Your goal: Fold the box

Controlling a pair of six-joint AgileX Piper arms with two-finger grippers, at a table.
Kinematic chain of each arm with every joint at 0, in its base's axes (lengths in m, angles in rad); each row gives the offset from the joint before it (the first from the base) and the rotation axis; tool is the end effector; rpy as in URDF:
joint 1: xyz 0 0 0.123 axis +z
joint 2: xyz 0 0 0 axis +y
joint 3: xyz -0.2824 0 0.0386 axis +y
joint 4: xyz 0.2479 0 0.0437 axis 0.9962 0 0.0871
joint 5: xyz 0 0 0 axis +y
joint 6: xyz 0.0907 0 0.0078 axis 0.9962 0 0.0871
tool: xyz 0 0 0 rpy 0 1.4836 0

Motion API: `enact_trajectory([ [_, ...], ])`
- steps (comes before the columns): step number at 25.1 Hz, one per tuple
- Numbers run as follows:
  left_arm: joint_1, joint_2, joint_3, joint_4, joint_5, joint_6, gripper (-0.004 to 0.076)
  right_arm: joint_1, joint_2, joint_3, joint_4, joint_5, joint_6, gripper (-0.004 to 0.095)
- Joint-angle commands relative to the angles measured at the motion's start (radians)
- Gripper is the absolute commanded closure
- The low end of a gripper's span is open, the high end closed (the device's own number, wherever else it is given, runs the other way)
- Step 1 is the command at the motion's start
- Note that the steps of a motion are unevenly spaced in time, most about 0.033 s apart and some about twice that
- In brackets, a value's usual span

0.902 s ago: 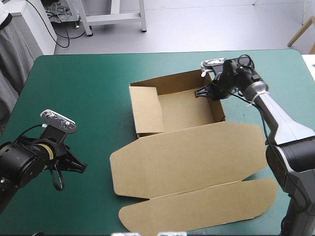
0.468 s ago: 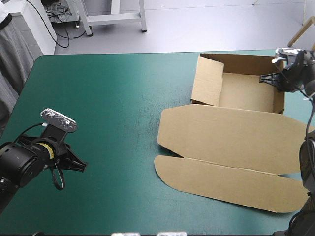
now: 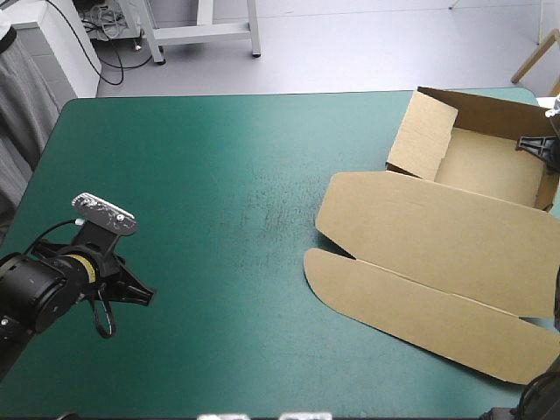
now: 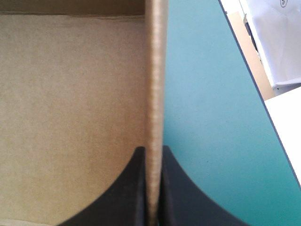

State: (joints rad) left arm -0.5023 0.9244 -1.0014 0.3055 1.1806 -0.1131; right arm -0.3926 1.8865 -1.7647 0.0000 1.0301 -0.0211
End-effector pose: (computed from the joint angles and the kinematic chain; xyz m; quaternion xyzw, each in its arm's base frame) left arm 0.1452 -0.0508 0.3607 0.2007 0.9294 0.0622 0.3036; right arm 0.3878 -0.1606 0.3130 0.1788 0.9515 -0.0514 0.2450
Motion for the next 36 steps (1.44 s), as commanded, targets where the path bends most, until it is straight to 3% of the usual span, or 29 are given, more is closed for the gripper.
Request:
enact_trajectory([
  [1,-0.004,-0.011,-0.024,0.020,-0.035,-0.011,0.0734,-0.011,-0.035,-0.023,0.007,-0.030,-0.004,0.0860],
  [4,-0.004,-0.011,-0.024,0.020,-0.026,-0.011,0.0734,-0.011,-0.025,-0.020,0.007,-0.041,-0.004,0.0682],
  [9,-0.004,-0.011,-0.024,0.020,-0.022,-0.011,0.0734,-0.011,-0.025,-0.020,0.000,-0.067,-0.004,0.0245],
  [11,-0.004,-0.011,-0.024,0.020,-0.022,-0.011,0.0734,-0.011,-0.025,-0.022,0.000,-0.065,-0.004,0.0133],
  [13,-0.004,-0.011,-0.024,0.020,-0.022,-0.011,0.0734,-0.011,-0.029,-0.022,0.000,-0.051,-0.035,0.0096],
  [18,-0.004,-0.011,-0.024,0.020,-0.022,-0.011,0.0734,-0.011,-0.060,-0.022,0.000,-0.024,-0.067,0.0158],
  [20,-0.004,-0.011,-0.024,0.020,-0.032,-0.011,0.0734,-0.011,-0.093,-0.024,0.023,-0.004,-0.096,0.0254],
  [22,-0.004,-0.011,-0.024,0.020,-0.060,-0.011,0.0734,-0.007,-0.132,-0.024,0.068,0.011,-0.138,0.0411],
  [23,-0.004,-0.011,-0.024,0.020,-0.077,-0.011,0.0734,-0.007,-0.164,-0.024,0.106,0.021,-0.157,0.0553],
  [26,-0.004,-0.011,-0.024,0.020,-0.081,-0.011,0.0734,-0.007,-0.207,-0.024,0.152,0.045,-0.170,0.0761],
  [27,-0.004,-0.011,-0.024,0.020,-0.081,-0.011,0.0734,-0.007,-0.231,-0.024,0.178,0.059,-0.175,0.0881],
  [28,-0.004,-0.011,-0.024,0.020,-0.081,-0.011,0.0734,-0.007,-0.248,-0.024,0.209,0.072,-0.191,0.0924],
  [33,-0.004,-0.012,-0.024,0.024,-0.091,-0.011,0.0734,0.012,-0.345,-0.024,0.432,0.172,-0.299,0.0920],
  [36,-0.004,-0.013,-0.024,0.024,-0.096,-0.004,0.0734,0.093,-0.394,-0.020,0.384,0.172,-0.299,0.0920],
])
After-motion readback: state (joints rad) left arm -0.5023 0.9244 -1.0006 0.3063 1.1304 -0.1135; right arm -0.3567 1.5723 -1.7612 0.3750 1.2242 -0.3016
